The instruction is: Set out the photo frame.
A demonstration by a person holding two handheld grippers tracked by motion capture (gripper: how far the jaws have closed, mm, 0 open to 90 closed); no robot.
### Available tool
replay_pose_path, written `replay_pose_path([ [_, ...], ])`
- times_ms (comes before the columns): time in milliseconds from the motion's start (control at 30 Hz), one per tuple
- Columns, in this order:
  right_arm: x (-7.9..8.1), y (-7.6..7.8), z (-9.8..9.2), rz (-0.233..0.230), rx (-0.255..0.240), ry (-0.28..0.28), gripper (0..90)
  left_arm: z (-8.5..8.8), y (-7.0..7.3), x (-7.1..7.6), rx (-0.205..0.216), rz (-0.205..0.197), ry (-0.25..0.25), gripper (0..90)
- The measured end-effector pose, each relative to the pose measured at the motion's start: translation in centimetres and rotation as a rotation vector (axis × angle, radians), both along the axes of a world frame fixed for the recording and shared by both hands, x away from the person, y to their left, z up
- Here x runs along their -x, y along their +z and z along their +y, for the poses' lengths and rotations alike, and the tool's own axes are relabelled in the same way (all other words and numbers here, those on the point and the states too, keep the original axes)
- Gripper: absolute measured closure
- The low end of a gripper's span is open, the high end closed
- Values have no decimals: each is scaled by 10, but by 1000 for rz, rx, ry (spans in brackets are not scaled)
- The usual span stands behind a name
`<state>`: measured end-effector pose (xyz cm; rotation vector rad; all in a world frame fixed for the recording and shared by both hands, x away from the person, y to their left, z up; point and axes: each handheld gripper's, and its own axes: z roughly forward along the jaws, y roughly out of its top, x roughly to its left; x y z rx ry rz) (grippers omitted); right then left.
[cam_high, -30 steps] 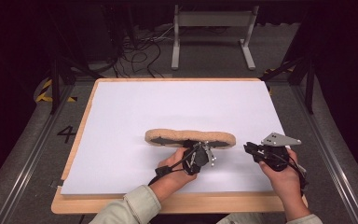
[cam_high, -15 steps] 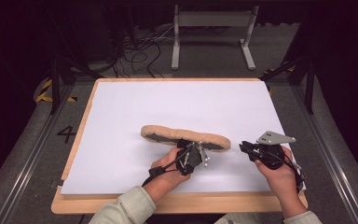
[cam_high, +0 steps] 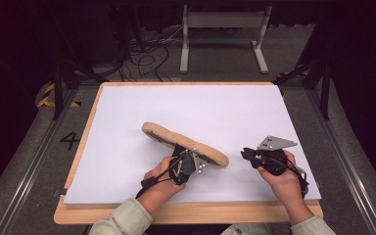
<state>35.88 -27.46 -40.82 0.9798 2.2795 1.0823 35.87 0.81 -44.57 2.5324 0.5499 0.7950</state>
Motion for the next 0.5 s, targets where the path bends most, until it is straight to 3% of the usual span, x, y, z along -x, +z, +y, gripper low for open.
replay_pose_path([
  [67, -1, -1, 6, 2, 2, 16, 791, 5, 1, 1, 38, 39, -5, 884],
  [133, -2, -2, 12, 3, 7, 37, 791, 11, 3, 2, 63, 53, -32, 841],
  [200, -2, -3, 16, 5, 11, 50, 795, 18, 3, 6, 116, 94, -44, 826],
  [233, -2, -3, 16, 5, 11, 50, 795, 18, 3, 6, 116, 94, -44, 821],
  [300, -4, -6, 24, 14, 25, 75, 842, 30, 8, 8, 178, 118, -73, 817],
  [400, -5, -9, 31, 4, 65, 95, 870, 44, 14, 10, 244, 149, -67, 818],
  [433, -5, -9, 31, 4, 65, 95, 870, 44, 14, 10, 244, 149, -67, 818],
  [467, -6, -11, 36, 4, 78, 108, 874, 54, 18, 11, 288, 164, -58, 818],
  [500, -6, -12, 39, 5, 79, 120, 876, 57, 19, 11, 304, 167, -53, 818],
])
